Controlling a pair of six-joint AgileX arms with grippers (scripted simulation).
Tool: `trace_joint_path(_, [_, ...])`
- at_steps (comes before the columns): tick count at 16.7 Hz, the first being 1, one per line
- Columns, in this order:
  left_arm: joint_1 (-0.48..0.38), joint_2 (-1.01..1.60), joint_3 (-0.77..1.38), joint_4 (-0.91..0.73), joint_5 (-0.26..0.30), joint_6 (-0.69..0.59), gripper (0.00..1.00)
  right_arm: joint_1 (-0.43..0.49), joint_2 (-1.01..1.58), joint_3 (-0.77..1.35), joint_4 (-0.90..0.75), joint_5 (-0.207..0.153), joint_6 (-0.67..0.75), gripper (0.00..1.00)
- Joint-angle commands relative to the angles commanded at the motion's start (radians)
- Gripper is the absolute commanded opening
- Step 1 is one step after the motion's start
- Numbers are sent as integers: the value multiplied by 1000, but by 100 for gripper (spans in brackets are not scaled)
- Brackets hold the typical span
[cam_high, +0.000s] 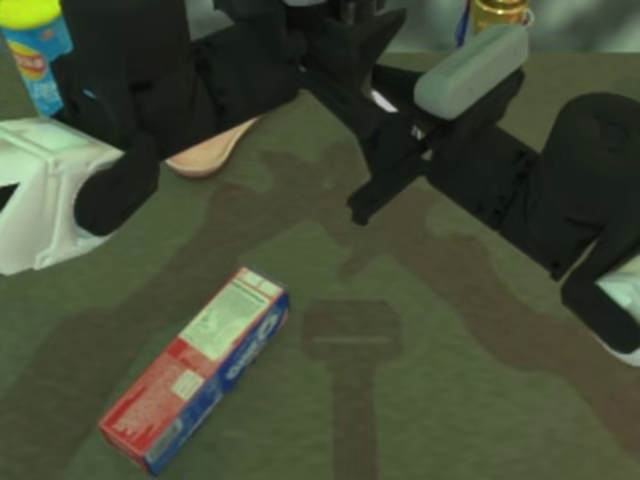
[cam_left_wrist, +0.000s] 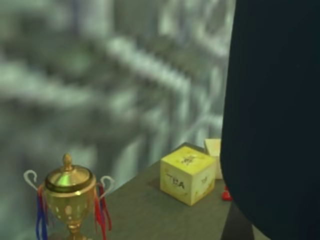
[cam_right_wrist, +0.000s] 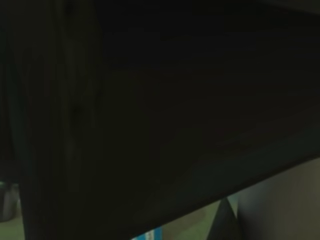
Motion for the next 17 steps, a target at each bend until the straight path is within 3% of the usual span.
trace_joint_path(8, [0,0,0,0,0,0,0,0,0,0,0,0,0,98])
trace_joint_path(17, [0,-1,0,0,0,1,0,0,0,0,0,0,0,100])
